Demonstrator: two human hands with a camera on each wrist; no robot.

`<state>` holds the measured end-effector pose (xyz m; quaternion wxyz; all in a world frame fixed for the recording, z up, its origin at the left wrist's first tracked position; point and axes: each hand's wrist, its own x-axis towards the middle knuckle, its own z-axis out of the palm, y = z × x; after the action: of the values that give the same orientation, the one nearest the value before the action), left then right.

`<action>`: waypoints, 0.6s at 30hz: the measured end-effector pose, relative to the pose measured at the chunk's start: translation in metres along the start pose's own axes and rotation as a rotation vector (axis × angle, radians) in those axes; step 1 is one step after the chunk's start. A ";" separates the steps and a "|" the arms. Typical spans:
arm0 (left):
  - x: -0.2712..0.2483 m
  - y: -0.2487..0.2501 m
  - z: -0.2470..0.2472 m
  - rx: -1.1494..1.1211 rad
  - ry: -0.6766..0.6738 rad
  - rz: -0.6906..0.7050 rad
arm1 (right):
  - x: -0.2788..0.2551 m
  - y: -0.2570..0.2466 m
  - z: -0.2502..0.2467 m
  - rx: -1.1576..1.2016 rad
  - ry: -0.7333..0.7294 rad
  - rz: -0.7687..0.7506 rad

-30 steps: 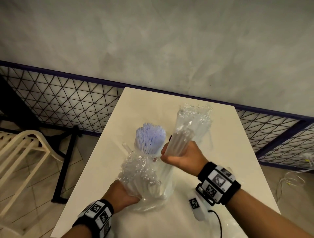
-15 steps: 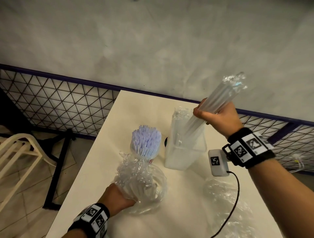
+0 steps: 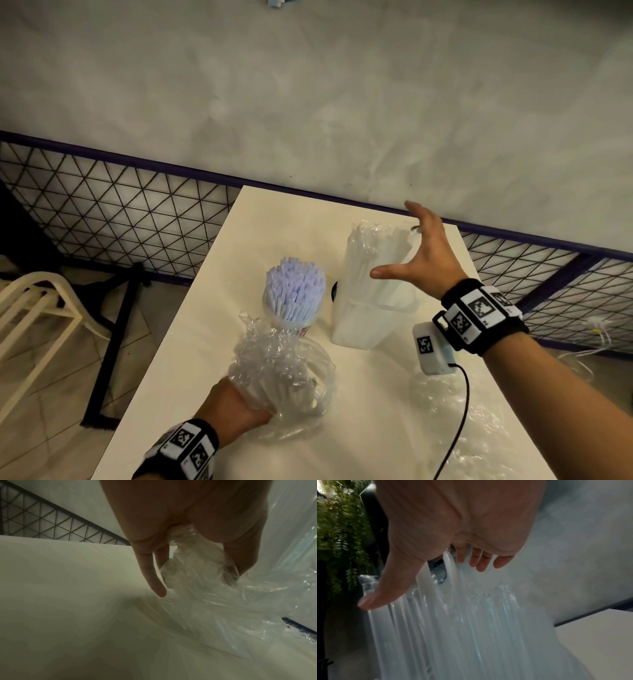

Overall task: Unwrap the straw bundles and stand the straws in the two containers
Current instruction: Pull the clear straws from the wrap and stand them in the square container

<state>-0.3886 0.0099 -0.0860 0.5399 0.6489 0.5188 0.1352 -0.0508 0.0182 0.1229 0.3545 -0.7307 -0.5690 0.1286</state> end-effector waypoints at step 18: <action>0.001 0.001 -0.001 0.053 -0.013 -0.029 | 0.021 -0.013 0.025 -0.434 0.106 -0.447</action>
<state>-0.3881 0.0115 -0.0850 0.5280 0.6563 0.5278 0.1094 -0.0689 0.0481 0.1179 0.2390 -0.6518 -0.7104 -0.1155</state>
